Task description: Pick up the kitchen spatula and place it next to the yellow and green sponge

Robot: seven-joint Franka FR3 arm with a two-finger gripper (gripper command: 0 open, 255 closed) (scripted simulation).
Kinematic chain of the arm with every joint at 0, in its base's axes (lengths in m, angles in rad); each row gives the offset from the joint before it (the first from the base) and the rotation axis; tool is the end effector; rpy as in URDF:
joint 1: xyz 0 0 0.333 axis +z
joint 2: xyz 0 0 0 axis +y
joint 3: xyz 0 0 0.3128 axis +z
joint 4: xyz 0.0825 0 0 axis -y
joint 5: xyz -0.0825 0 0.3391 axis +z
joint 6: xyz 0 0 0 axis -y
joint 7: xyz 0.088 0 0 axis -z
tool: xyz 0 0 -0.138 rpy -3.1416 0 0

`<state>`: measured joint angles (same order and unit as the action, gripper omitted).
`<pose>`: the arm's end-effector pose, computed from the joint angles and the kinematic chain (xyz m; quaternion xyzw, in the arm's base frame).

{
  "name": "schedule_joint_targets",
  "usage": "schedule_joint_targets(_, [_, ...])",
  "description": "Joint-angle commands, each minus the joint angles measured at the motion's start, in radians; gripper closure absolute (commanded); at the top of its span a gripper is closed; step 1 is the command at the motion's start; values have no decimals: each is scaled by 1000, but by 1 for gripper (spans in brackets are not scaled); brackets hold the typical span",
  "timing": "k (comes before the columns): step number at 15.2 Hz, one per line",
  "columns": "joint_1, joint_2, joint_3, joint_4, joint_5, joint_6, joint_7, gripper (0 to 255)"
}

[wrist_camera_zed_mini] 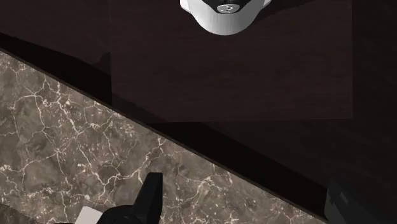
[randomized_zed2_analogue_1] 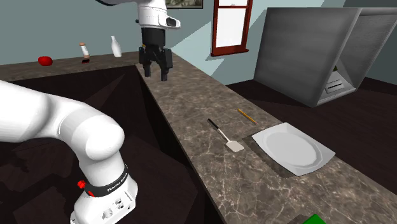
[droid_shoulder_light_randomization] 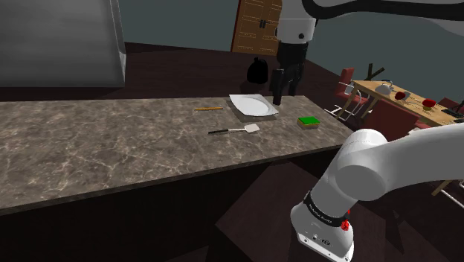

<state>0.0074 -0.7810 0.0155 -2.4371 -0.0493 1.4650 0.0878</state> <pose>0.2435 -0.0008 0.5146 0.9944 -0.0353 -0.0937 0.0351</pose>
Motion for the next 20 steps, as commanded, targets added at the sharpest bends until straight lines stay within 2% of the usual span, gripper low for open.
schedule_joint_targets(1, [0, 0, 0, 0, 0, 0, 0, 0])
schedule_joint_targets(7, [11, 24, -143, -123, -110, 202, -261, 0])
schedule_joint_targets(13, [27, 143, -294, -177, -196, 434, -514, 0])
schedule_joint_targets(17, [55, 272, -397, -173, -220, 596, -688, 0])
schedule_joint_targets(20, [89, 389, -471, -149, -206, 714, -829, 0])
